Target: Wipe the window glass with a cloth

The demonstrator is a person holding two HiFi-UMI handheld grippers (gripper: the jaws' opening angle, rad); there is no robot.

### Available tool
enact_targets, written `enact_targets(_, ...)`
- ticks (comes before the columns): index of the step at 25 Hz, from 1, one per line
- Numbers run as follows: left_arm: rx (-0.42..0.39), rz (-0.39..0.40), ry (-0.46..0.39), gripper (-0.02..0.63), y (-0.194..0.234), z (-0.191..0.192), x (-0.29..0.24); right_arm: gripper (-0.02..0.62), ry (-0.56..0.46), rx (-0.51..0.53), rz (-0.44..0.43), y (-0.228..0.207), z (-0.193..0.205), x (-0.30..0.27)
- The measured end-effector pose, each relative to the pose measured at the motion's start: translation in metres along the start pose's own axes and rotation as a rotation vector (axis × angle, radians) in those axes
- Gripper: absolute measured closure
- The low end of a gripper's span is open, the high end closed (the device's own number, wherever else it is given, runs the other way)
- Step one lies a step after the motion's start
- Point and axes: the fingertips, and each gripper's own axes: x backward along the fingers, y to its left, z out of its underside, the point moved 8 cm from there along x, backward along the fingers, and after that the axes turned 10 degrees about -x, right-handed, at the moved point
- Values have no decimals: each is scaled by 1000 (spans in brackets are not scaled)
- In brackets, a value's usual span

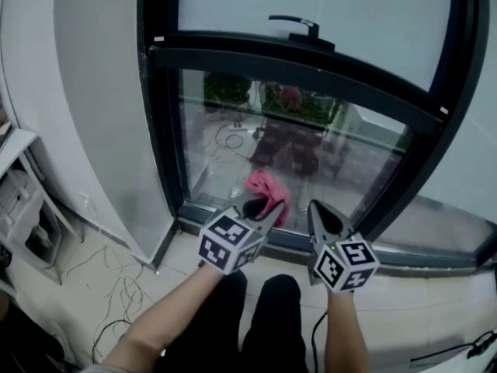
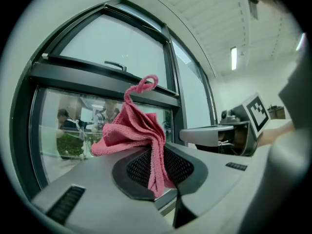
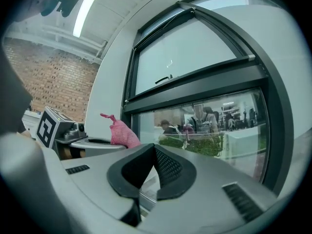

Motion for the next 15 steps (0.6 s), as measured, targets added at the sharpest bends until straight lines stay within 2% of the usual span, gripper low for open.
enact_targets(15,23,16,27,554,-10,8,-3,604,0,-6,-3,-4,3,4)
